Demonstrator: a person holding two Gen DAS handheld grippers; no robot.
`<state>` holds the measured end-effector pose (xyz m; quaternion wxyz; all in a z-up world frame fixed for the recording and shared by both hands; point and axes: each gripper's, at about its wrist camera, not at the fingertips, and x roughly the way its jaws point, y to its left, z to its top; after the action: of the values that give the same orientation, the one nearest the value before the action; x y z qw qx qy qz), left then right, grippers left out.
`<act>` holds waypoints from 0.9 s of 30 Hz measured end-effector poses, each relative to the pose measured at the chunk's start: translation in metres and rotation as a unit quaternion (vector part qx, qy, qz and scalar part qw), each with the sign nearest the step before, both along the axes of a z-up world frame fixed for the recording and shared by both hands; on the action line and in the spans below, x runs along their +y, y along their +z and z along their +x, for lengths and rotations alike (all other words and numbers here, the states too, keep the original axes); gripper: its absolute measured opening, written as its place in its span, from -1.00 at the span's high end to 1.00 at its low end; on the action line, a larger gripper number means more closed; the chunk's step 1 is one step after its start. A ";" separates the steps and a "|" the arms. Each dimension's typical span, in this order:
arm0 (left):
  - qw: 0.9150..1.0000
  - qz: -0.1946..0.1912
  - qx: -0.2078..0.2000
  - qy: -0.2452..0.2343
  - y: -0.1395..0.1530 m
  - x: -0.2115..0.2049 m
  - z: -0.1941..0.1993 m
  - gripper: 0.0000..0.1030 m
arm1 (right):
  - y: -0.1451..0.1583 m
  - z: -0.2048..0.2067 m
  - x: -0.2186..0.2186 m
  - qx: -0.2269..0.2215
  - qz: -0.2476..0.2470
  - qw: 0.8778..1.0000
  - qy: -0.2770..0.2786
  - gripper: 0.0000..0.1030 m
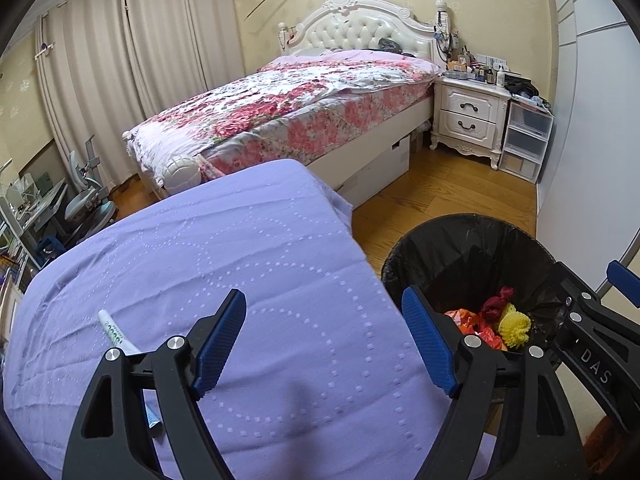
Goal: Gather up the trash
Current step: 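Move both grippers back over the toothpaste tube and blue packet on the bed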
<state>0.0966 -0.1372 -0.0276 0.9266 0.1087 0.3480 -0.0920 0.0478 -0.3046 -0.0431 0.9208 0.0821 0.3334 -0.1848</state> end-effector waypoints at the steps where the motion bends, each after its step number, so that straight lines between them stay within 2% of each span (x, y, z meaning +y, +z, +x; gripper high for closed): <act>1: 1.000 0.000 0.000 0.003 0.000 0.003 -0.001 -0.51 | 0.001 0.000 0.003 0.000 0.000 1.000 0.004 -0.52; 14: 0.999 -0.002 0.000 0.047 0.002 0.049 -0.012 -0.51 | 0.008 -0.005 0.037 -0.005 0.003 0.999 0.045 -0.54; 27: 0.992 0.010 0.029 0.120 -0.020 0.114 -0.012 -0.51 | 0.006 -0.003 0.091 0.004 -0.005 0.994 0.108 -0.54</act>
<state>0.0848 -0.0228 -0.0478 0.9194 0.0724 0.3861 0.0205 0.0447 -0.2136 -0.0367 0.9344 0.0402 0.3432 -0.0865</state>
